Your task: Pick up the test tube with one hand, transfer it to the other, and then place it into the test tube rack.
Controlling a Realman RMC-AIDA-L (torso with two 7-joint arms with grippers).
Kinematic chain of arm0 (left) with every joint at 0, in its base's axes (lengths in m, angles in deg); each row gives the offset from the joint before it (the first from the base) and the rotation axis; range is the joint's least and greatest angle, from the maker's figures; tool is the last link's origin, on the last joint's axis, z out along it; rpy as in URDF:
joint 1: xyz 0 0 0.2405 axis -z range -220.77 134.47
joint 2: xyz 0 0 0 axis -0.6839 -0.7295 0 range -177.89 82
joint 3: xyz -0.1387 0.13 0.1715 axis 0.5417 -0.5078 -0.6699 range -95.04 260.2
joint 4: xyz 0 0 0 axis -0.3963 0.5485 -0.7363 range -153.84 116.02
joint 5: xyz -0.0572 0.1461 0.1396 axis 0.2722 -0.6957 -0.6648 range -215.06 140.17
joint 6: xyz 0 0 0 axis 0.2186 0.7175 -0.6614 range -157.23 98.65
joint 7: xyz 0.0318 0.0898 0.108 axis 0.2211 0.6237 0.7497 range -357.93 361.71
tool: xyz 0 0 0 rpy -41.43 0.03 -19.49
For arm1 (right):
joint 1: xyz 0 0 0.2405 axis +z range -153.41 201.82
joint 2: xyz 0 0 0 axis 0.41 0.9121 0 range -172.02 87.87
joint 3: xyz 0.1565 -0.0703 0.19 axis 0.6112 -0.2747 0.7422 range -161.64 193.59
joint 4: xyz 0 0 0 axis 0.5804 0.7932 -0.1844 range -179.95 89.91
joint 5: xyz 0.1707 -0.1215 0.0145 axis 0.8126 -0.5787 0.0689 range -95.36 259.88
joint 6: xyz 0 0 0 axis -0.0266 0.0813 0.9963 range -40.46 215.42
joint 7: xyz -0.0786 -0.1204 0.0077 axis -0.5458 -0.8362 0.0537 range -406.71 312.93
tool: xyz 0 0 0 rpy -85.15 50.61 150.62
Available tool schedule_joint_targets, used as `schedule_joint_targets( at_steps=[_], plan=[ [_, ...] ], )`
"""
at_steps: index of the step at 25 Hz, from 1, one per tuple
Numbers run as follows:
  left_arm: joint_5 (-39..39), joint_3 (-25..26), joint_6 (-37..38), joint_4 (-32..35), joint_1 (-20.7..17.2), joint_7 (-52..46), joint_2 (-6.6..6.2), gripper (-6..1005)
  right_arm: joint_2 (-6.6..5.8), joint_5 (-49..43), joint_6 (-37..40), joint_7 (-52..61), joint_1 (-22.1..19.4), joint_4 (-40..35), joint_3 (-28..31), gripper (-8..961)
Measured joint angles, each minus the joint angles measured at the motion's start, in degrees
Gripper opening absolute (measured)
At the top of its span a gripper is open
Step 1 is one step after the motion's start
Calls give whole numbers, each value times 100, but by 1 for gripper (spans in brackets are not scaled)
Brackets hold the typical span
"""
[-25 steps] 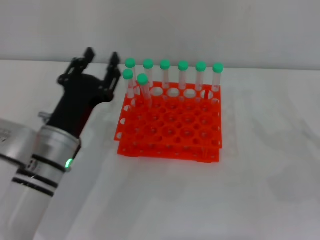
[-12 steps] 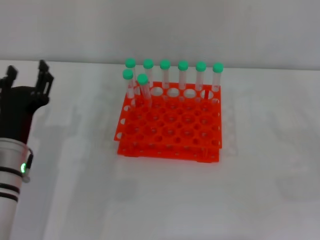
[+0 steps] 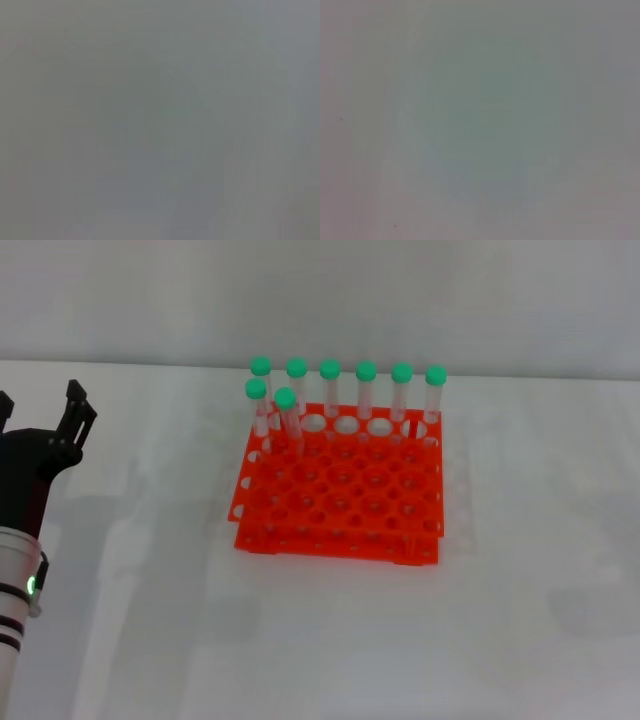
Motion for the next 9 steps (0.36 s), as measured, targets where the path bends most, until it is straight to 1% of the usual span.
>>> schedule_joint_targets(
  at_steps=[9],
  plan=[
    [-25,-25,-11,-43,175,-5,2,892,-8,300,-289,-212,167,8,0,821]
  ],
)
